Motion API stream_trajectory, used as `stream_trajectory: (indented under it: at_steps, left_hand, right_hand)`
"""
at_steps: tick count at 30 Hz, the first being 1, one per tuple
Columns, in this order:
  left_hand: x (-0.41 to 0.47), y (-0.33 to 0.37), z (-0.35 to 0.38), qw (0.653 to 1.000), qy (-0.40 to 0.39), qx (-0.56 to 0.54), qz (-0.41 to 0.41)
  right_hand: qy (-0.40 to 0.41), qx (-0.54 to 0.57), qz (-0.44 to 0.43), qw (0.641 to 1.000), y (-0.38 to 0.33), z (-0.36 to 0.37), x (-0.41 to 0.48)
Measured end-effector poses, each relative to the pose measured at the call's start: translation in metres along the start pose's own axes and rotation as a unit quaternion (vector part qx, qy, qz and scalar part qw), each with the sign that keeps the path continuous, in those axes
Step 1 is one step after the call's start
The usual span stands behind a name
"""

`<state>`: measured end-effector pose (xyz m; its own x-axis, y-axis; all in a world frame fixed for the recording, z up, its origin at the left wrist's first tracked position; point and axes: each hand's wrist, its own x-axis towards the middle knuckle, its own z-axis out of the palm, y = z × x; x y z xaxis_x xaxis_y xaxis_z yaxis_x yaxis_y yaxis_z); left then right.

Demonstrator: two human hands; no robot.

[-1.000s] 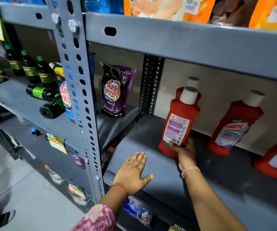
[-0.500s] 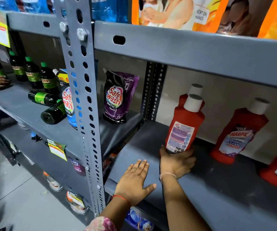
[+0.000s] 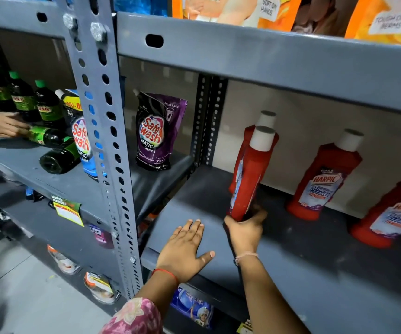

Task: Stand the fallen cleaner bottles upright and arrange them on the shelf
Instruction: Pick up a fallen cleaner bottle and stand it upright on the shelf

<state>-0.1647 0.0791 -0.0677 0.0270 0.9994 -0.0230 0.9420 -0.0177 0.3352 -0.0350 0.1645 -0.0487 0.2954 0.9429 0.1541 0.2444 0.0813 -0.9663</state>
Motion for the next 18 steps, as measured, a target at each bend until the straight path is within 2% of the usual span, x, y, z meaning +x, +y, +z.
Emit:
stream_trajectory:
  at_steps: [4,18]
  left_hand:
    - [-0.001,0.001,0.000,1.000,-0.001,0.002,0.000]
    - [-0.001,0.002,0.000,1.000,-0.004,0.009,-0.005]
  right_hand:
    - [-0.118,0.025,0.001,0.993,0.008,-0.023,0.012]
    - [-0.263,-0.028,0.032,0.964,0.016,-0.038,0.051]
